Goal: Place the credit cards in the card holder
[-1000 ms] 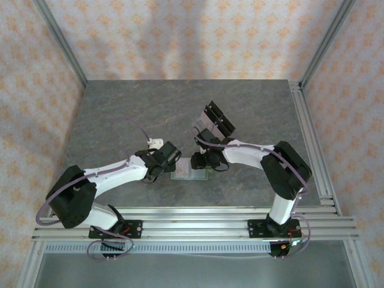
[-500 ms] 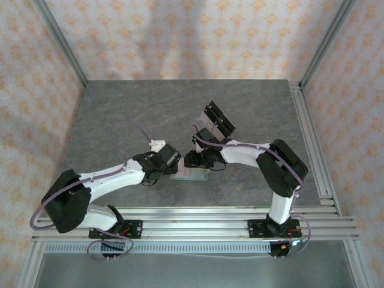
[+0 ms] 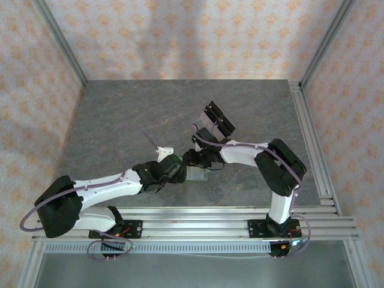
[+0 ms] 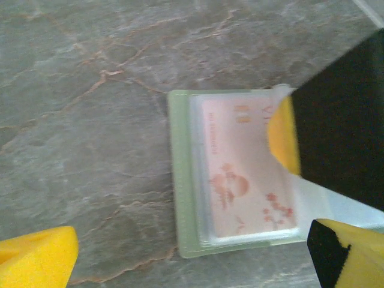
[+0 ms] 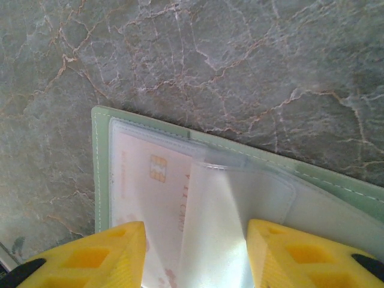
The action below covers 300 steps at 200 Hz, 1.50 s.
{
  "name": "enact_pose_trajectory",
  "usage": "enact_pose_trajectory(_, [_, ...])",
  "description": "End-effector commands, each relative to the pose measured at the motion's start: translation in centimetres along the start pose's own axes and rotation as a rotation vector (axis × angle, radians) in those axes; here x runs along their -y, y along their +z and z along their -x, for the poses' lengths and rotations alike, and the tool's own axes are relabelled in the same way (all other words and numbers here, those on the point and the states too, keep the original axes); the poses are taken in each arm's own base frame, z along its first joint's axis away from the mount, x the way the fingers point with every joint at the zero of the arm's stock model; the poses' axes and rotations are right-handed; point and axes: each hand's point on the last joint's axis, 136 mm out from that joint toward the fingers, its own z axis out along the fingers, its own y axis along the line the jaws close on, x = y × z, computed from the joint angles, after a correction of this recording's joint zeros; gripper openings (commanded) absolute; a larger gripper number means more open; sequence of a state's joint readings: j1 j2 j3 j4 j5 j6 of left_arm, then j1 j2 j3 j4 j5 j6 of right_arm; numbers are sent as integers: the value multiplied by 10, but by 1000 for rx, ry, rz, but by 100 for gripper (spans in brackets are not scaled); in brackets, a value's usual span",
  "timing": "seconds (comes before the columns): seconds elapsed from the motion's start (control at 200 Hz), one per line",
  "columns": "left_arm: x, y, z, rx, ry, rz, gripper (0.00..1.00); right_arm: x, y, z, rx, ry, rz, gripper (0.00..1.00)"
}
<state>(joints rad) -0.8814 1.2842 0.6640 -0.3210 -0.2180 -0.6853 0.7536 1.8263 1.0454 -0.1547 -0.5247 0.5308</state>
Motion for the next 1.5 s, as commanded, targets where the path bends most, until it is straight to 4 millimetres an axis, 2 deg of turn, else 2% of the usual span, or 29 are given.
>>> enact_pose_trajectory(0.0, [14,-1,4,33,11,-53,100,3,6,-4,-8,15,-1,48])
enact_pose_trajectory(0.525, [28,17,-4,7,69,-39,100,1,6,-5,-11,15,8,48])
enact_pose_trajectory(0.891, [15,31,-7,5,102,74,100,-4,3,-3,-11,10,19,48])
enact_pose_trajectory(0.986, [11,33,-9,4,105,90,100,-8,-4,0,4,5,27,48])
enact_pose_trajectory(1.136, [5,34,-12,2,107,113,100,-11,-31,13,79,17,45,50])
enact_pose_trajectory(1.266, [3,33,-13,4,105,117,100,-5,-47,16,128,31,27,51])
enact_pose_trajectory(1.496, [2,33,-12,8,102,120,100,10,-45,9,126,46,-19,52])
